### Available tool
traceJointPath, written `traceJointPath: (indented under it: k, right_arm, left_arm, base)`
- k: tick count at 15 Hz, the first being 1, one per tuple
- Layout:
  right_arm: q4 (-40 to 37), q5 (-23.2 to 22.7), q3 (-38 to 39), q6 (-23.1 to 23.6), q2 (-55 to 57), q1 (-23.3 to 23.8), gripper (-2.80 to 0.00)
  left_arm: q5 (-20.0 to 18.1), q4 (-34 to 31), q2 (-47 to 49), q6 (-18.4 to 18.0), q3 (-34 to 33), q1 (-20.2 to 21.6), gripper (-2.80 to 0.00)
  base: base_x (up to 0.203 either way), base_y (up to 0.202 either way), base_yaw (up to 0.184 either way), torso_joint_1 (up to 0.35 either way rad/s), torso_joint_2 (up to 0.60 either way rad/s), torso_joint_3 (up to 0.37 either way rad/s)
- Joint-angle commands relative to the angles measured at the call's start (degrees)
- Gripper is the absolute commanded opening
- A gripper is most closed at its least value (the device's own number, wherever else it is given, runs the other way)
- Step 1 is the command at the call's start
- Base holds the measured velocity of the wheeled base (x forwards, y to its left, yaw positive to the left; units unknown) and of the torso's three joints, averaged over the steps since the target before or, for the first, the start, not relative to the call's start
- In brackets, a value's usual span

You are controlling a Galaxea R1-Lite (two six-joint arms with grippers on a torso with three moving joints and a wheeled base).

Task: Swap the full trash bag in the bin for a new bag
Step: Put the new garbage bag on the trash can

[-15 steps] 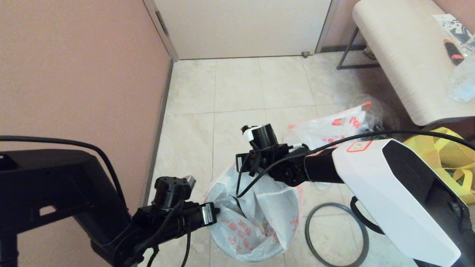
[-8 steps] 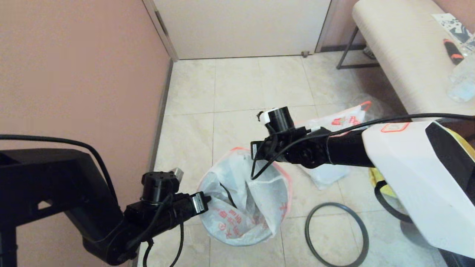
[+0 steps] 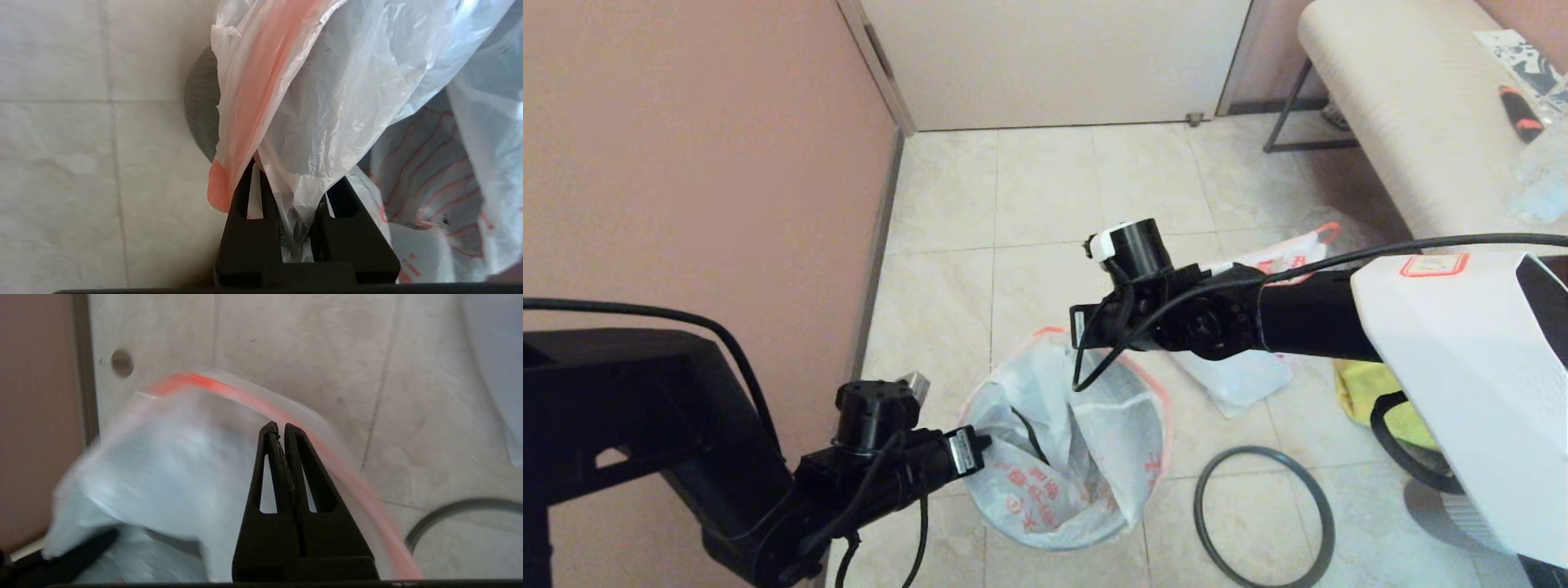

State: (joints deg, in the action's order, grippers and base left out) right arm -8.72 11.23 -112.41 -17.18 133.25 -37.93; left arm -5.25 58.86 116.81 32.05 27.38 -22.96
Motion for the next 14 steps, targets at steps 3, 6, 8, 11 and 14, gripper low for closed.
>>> traceJointPath:
  k: [3,6,8,11,14]
  right_arm:
    - [1.6,-1.7,-0.2,0.5,2.7,-1.5,-2.8]
    - [3.7,-1.8,-0.2,0.7,3.1,-1.7,-2.8]
    - [3.8,-1.9,-0.2,0.7,3.2,-1.7,-2.8]
    - [4.0,-1.9,-0.2,0.7,3.7,-1.7,-2.8]
    - [4.4,-2.0,-0.2,0.6,2.7,-1.9,-2.8]
  left_arm:
    - [-0.4,0.4,-0.4,-0.1,-0.8,-1.3,-2.8]
    - [-0.3,0.6,-0.6,-0.2,-1.4,-2.1,-2.8]
    - [-0.3,0.6,-0.8,-0.2,-1.5,-2.6,-2.8]
    - [-0.3,0.6,-1.1,-0.2,-2.0,-2.8,-2.8]
    - [-0.3,0.6,-1.1,-0.2,-2.0,-2.8,-2.8]
  base:
    - [0.0,0.0,0.0,0.0,0.0,0.0]
    - [0.0,0.0,0.0,0.0,0.0,0.0]
    - [0.0,0.0,0.0,0.0,0.0,0.0]
    - [0.0,0.0,0.0,0.0,0.0,0.0]
    - [0.0,0.0,0.0,0.0,0.0,0.0]
